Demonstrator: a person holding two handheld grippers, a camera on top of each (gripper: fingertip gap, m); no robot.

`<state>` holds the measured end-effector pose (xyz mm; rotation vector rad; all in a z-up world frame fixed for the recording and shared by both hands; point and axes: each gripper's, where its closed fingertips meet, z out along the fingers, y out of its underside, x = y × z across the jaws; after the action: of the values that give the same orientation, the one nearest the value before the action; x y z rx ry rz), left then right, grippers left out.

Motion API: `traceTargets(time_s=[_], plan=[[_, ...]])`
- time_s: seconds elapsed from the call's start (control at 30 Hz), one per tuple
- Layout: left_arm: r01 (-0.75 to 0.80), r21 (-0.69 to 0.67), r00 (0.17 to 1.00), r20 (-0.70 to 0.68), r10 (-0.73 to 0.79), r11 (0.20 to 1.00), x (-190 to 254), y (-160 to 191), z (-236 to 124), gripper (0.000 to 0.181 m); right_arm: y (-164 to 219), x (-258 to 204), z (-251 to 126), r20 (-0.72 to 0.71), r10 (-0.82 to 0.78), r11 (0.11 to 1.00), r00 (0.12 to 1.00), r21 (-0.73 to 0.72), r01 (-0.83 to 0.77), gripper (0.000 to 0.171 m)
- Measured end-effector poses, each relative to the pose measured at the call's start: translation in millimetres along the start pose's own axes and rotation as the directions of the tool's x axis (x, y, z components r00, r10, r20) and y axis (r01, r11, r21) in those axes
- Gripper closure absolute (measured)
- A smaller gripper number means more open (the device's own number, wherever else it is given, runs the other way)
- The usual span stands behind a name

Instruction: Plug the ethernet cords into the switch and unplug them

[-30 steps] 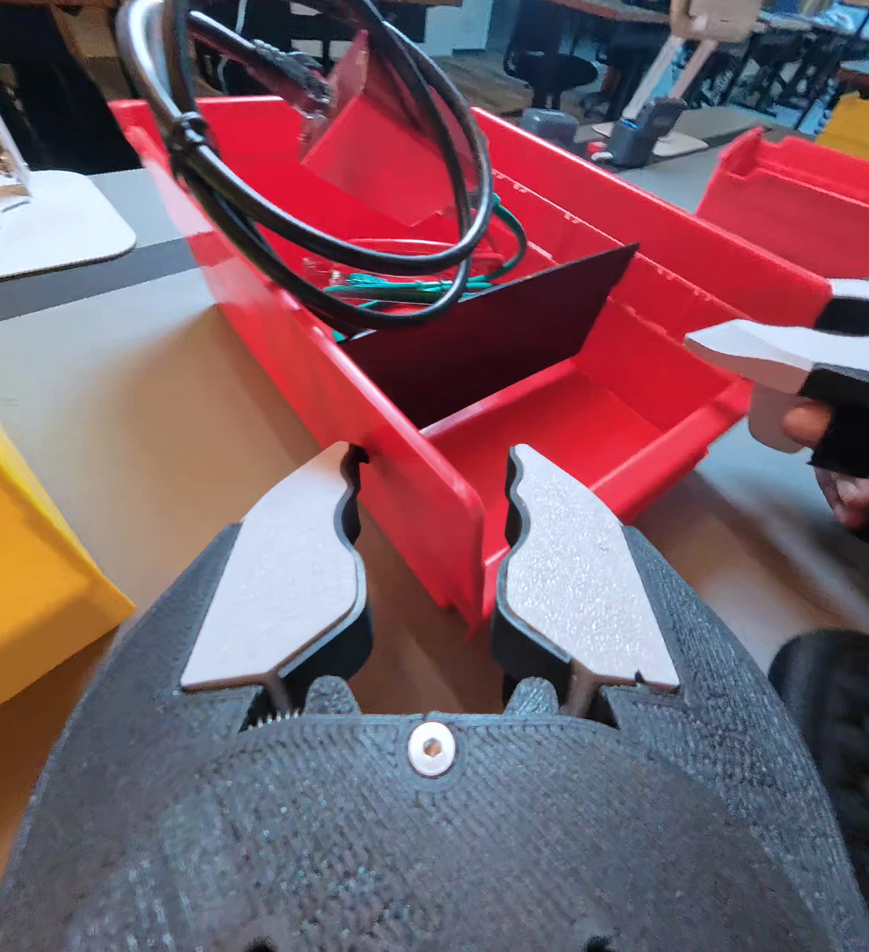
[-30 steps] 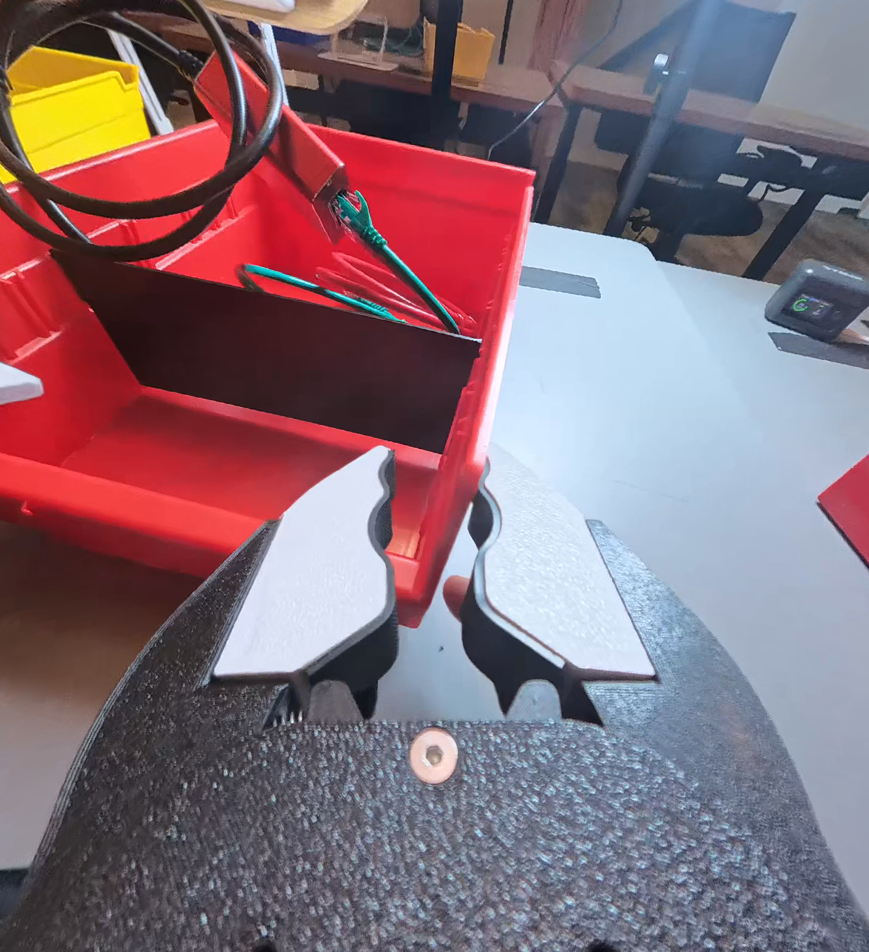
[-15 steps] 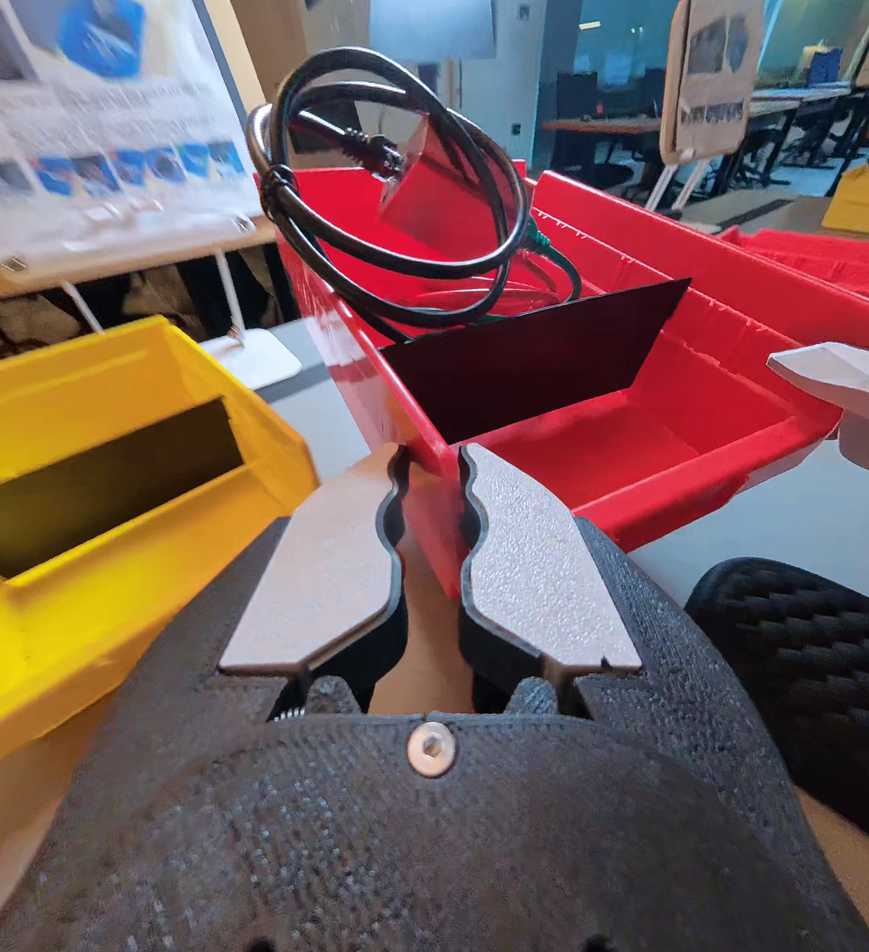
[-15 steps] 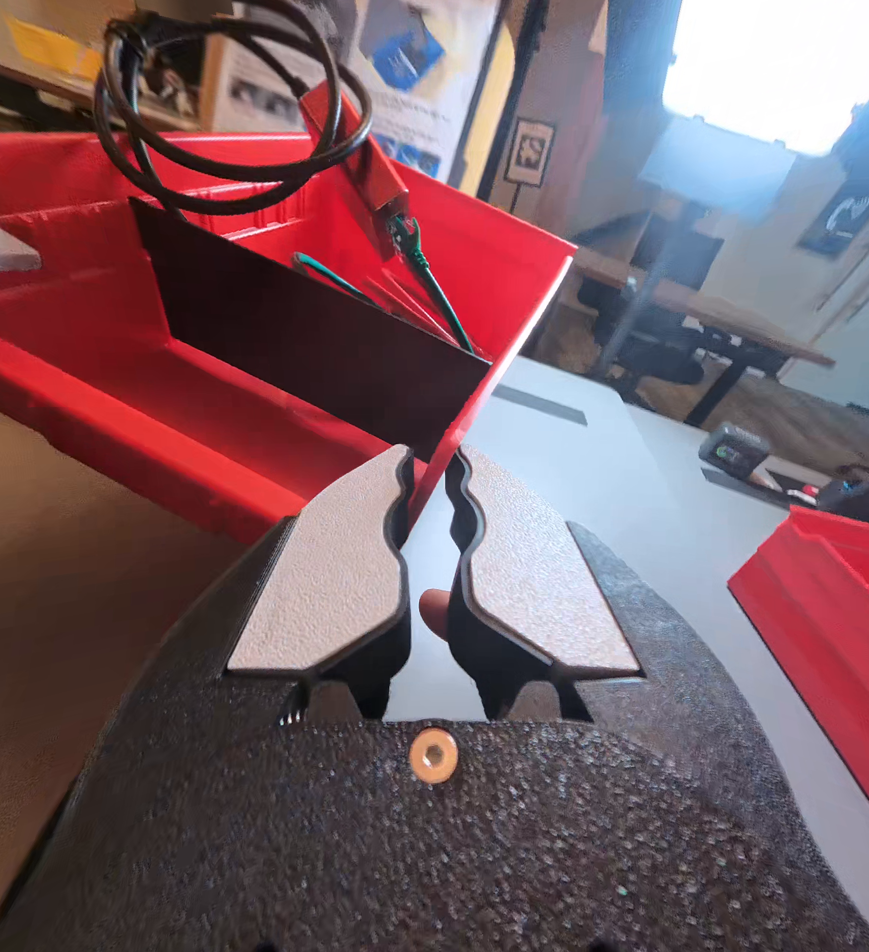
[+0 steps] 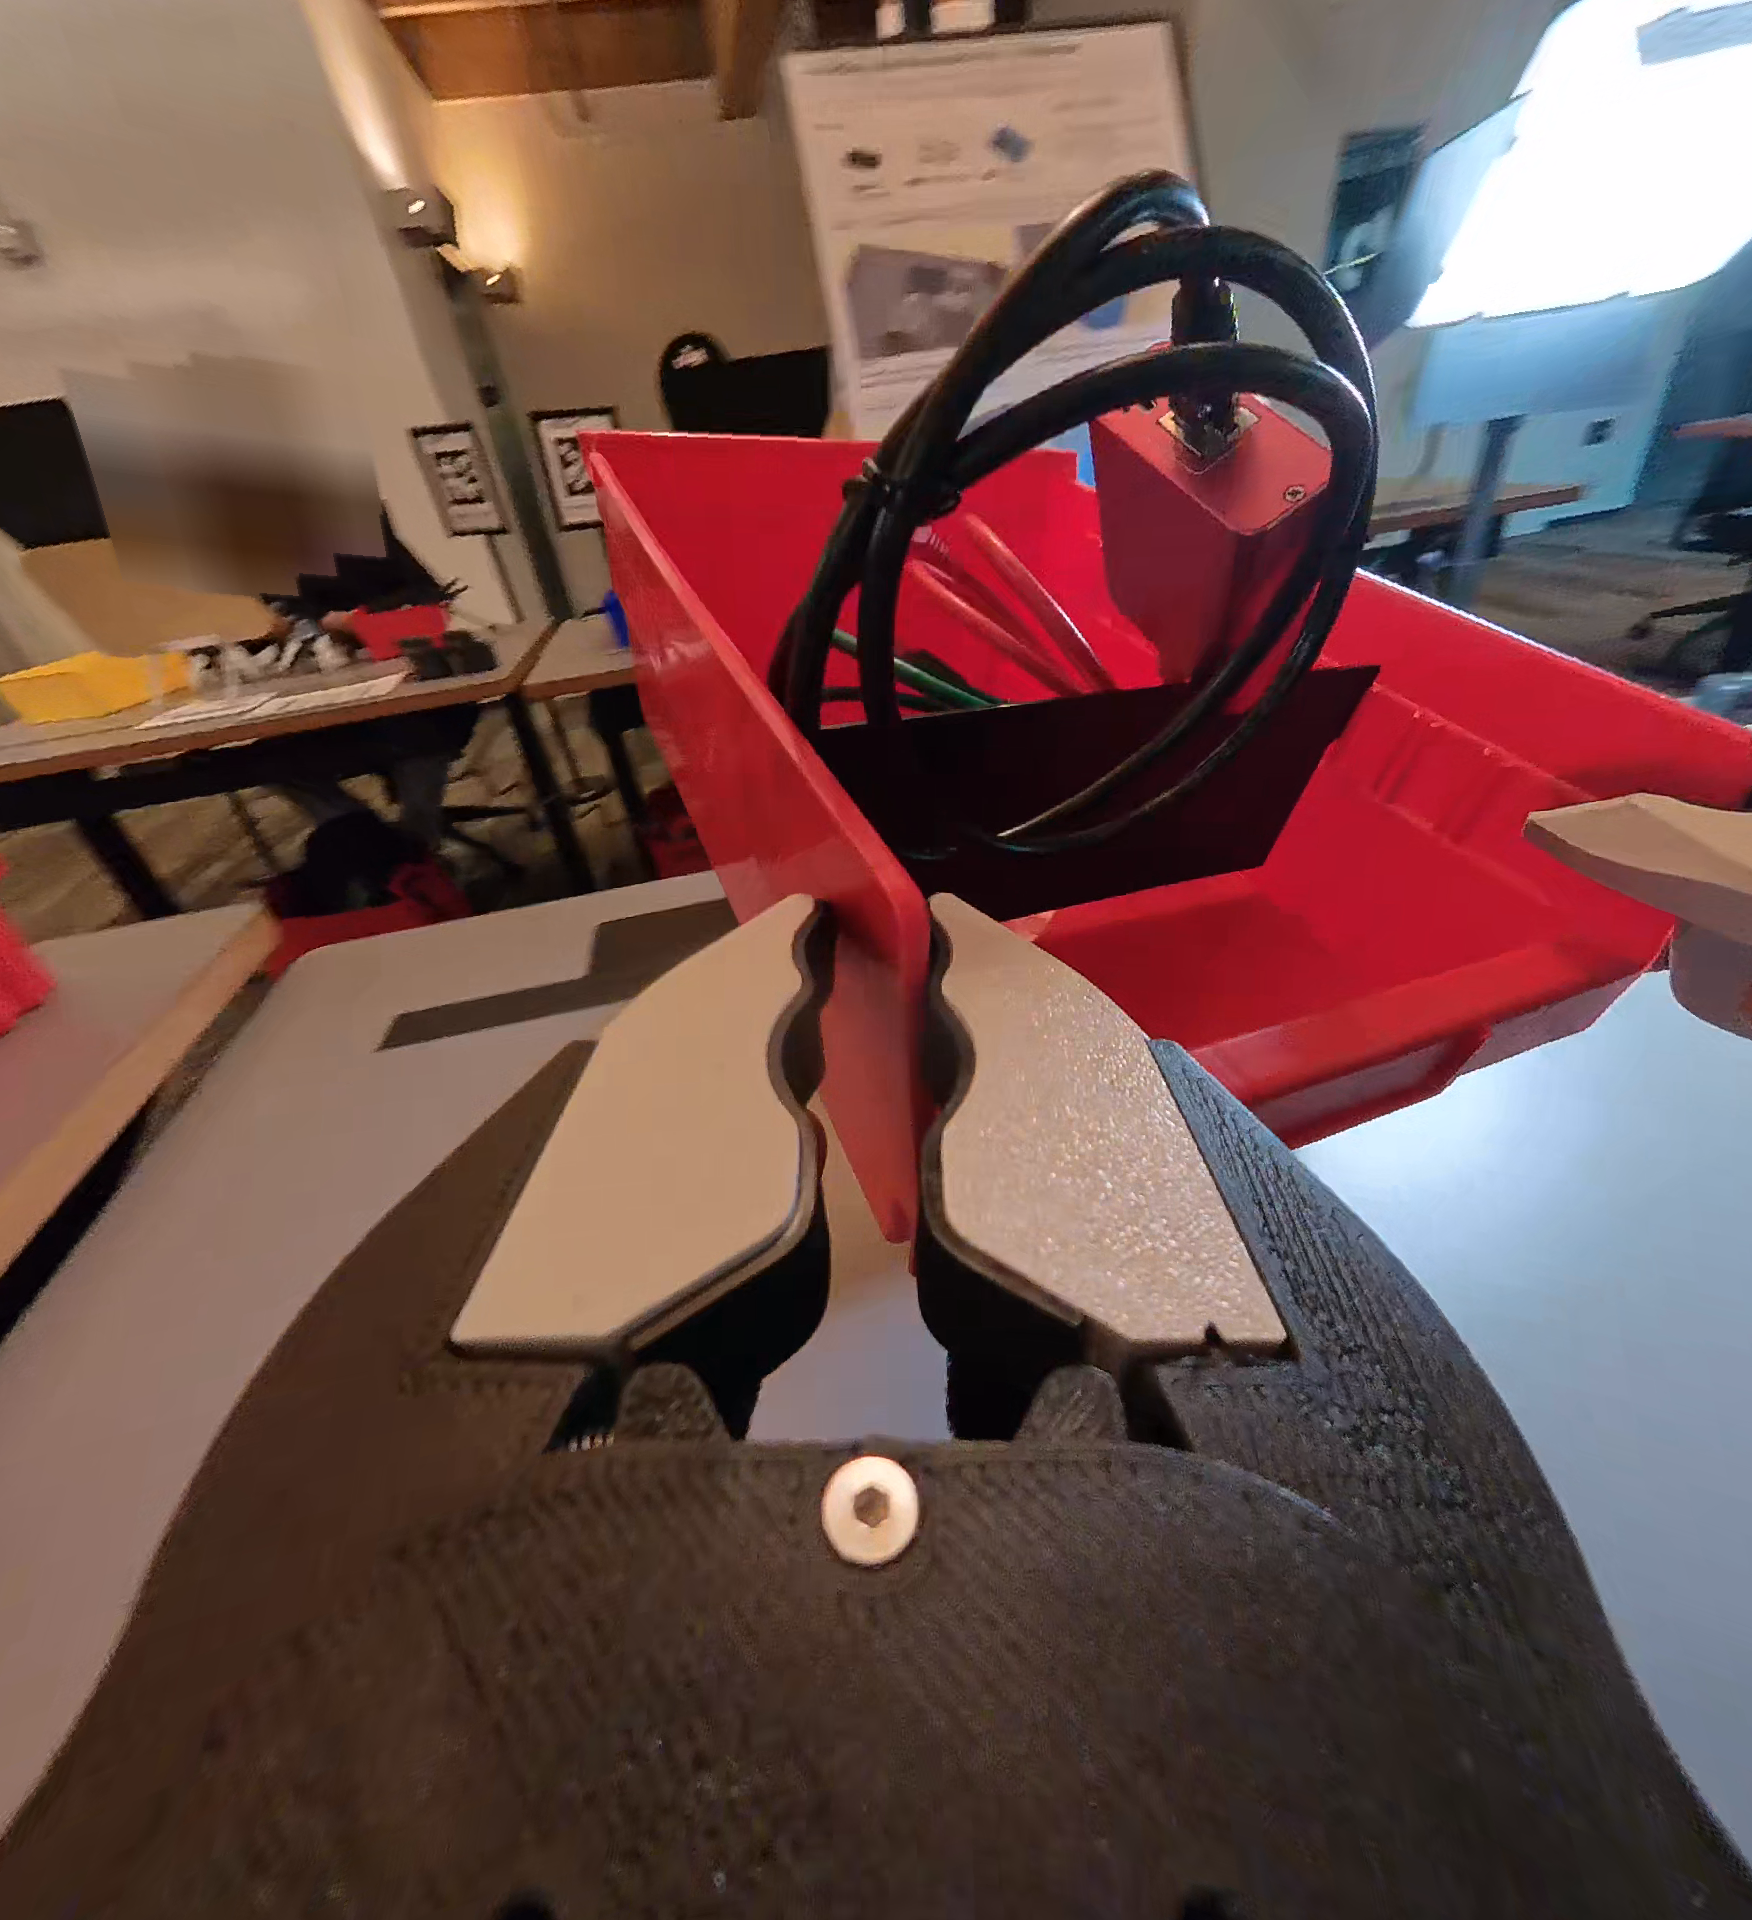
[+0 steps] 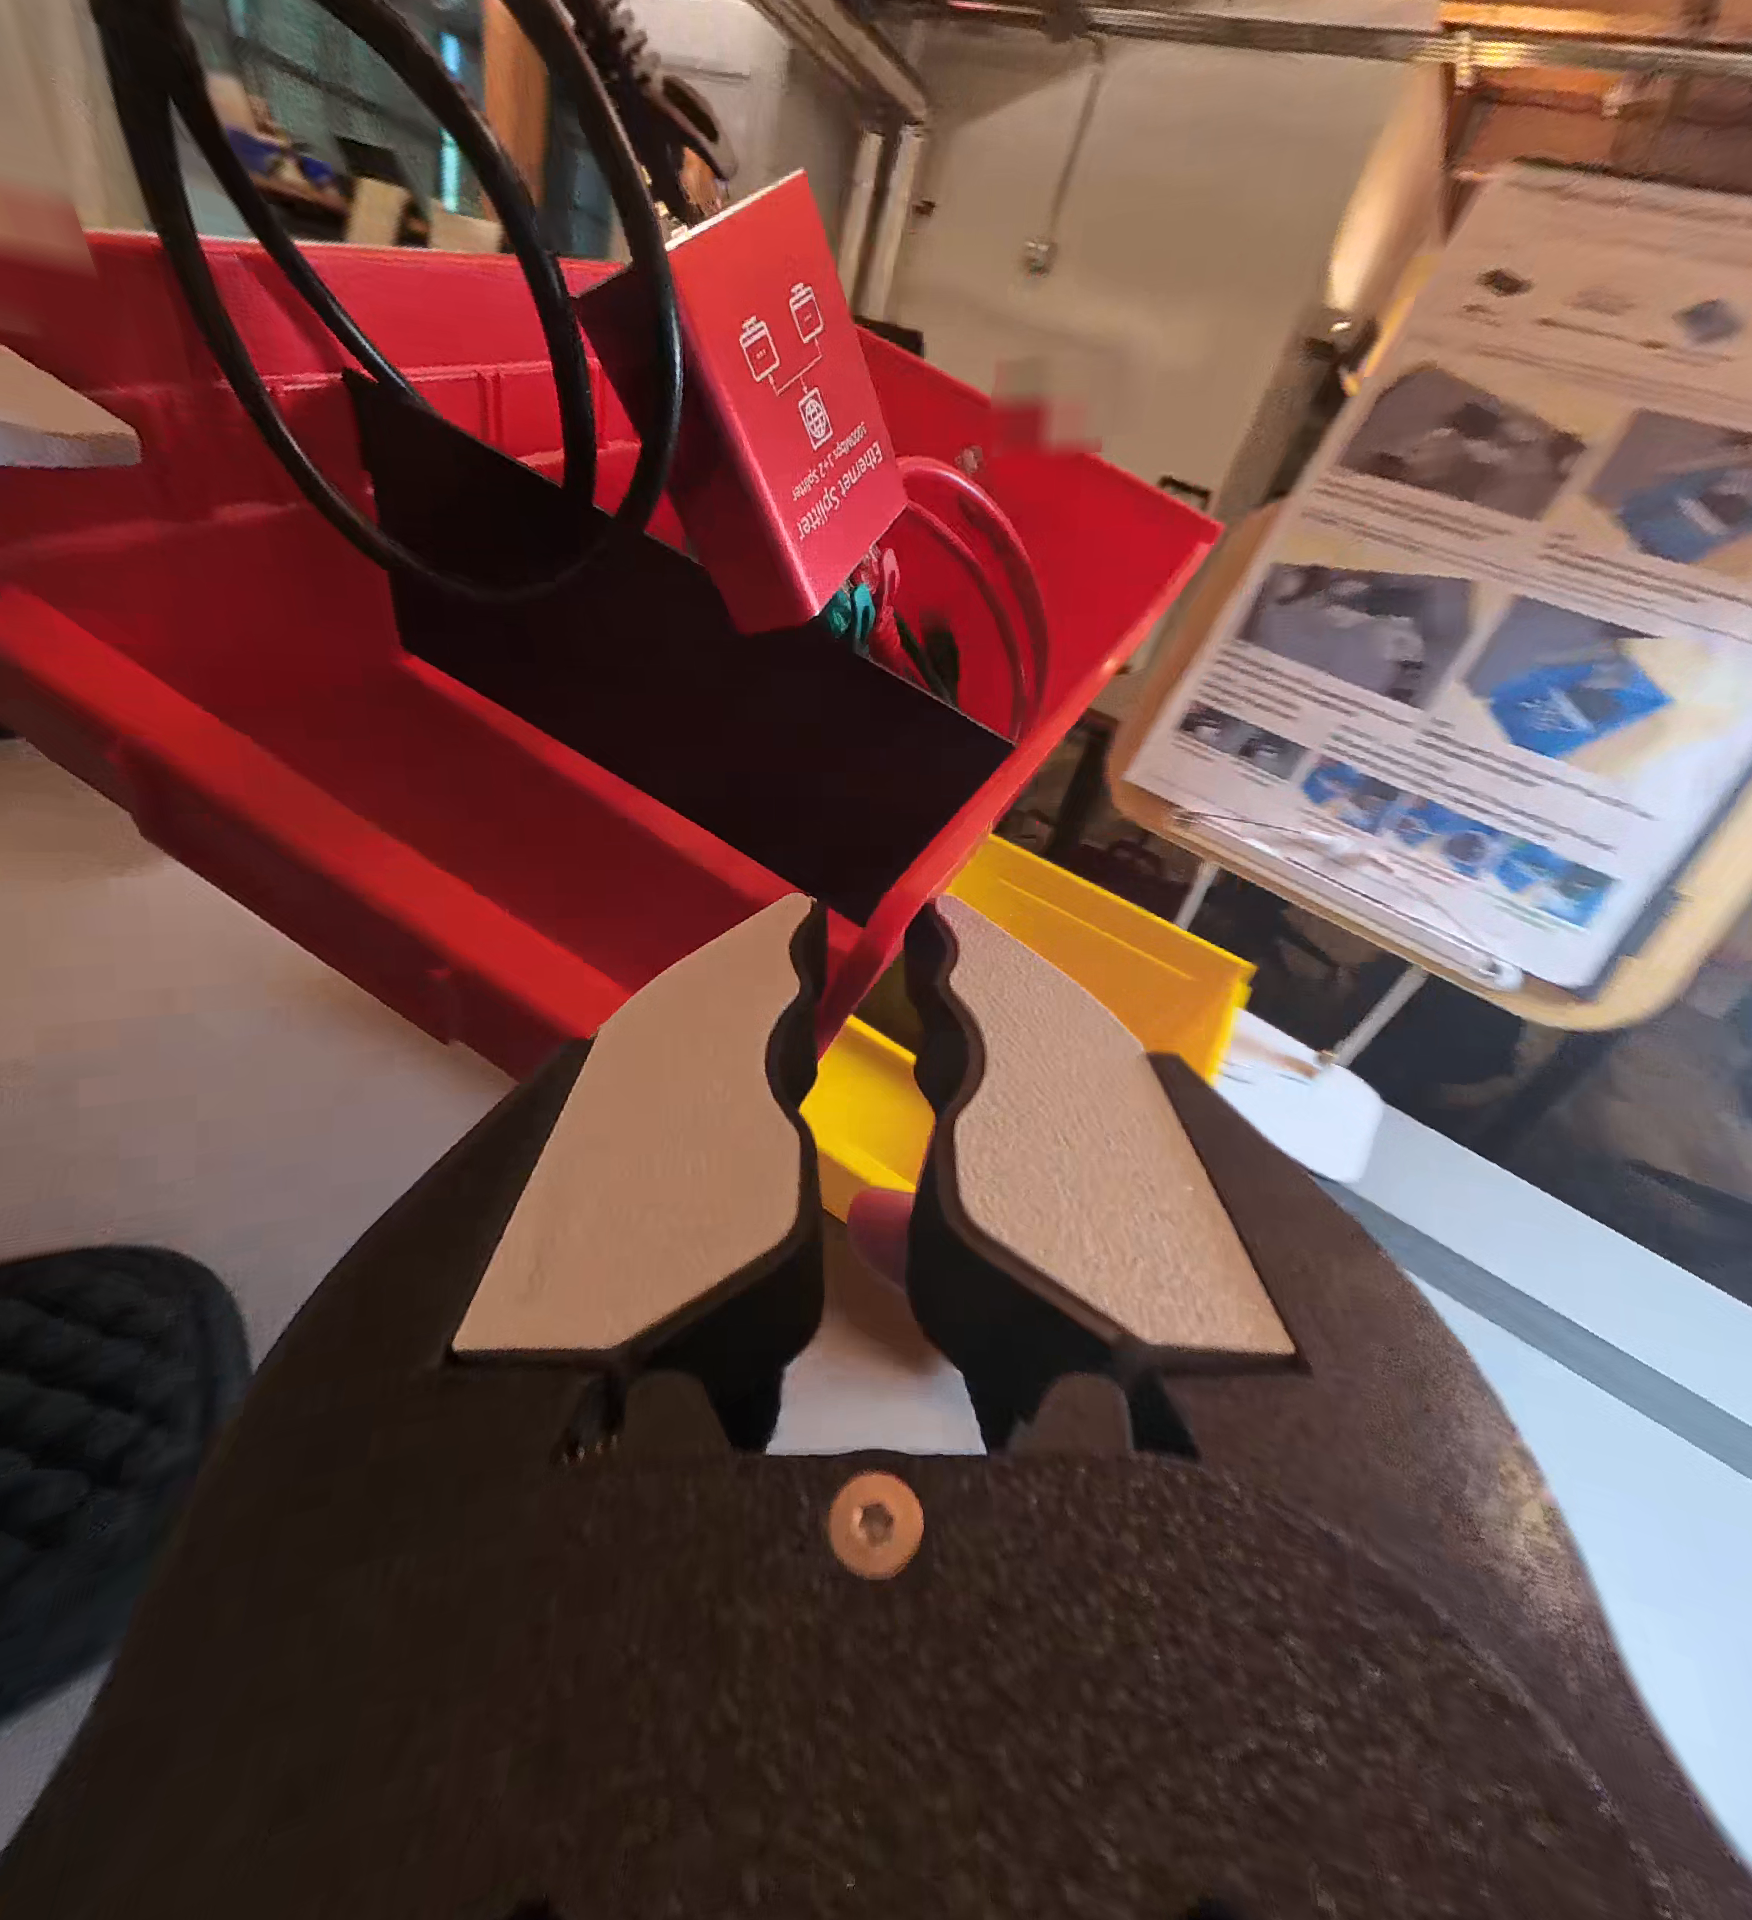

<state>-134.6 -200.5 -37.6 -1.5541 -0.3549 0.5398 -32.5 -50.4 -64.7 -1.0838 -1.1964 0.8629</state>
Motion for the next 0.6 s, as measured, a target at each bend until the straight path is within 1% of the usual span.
traceTargets(time_s=[0.13, 0.27, 0.33, 0.47, 0.53, 0.6], plan=[[0.012, -0.066, 0.993, 0.116, -0.004, 0.998, -65.5, 24.2, -15.7, 0.169, 7.7, -57.7, 53.0, 0.123, 0.027, 1.000, 0.992, -0.009, -0.026, 0.157], [0.046, -0.147, 0.986, 0.168, -0.021, 0.988, -109.3, 64.5, -13.6, 0.170, 37.6, -98.6, 95.4, 0.197, 0.056, 0.996, 0.979, -0.076, -0.042, 0.156], [0.067, -0.183, 0.983, 0.178, -0.034, 0.981, -124.0, 89.9, -5.2, 0.170, 60.4, -111.9, 113.6, 0.218, 0.081, 0.990, 0.973, -0.127, -0.054, 0.156], [0.164, -0.227, 0.975, 0.183, -0.123, 0.960, -141.6, 140.5, 11.6, 0.170, 105.7, -129.4, 140.5, 0.252, 0.089, 0.972, 0.964, -0.232, -0.030, 0.157], [0.187, -0.213, 0.970, 0.194, -0.146, 0.959, -146.8, 156.1, 18.1, 0.169, 119.8, -133.4, 147.9, 0.263, 0.068, 0.967, 0.962, -0.254, 0.001, 0.156], [0.203, -0.173, 0.964, 0.206, -0.166, 0.964, -148.1, 160.9, 24.1, 0.169, 130.5, -134.1, 152.3, 0.284, 0.031, 0.954, 0.958, -0.295, 0.057, 0.153]])
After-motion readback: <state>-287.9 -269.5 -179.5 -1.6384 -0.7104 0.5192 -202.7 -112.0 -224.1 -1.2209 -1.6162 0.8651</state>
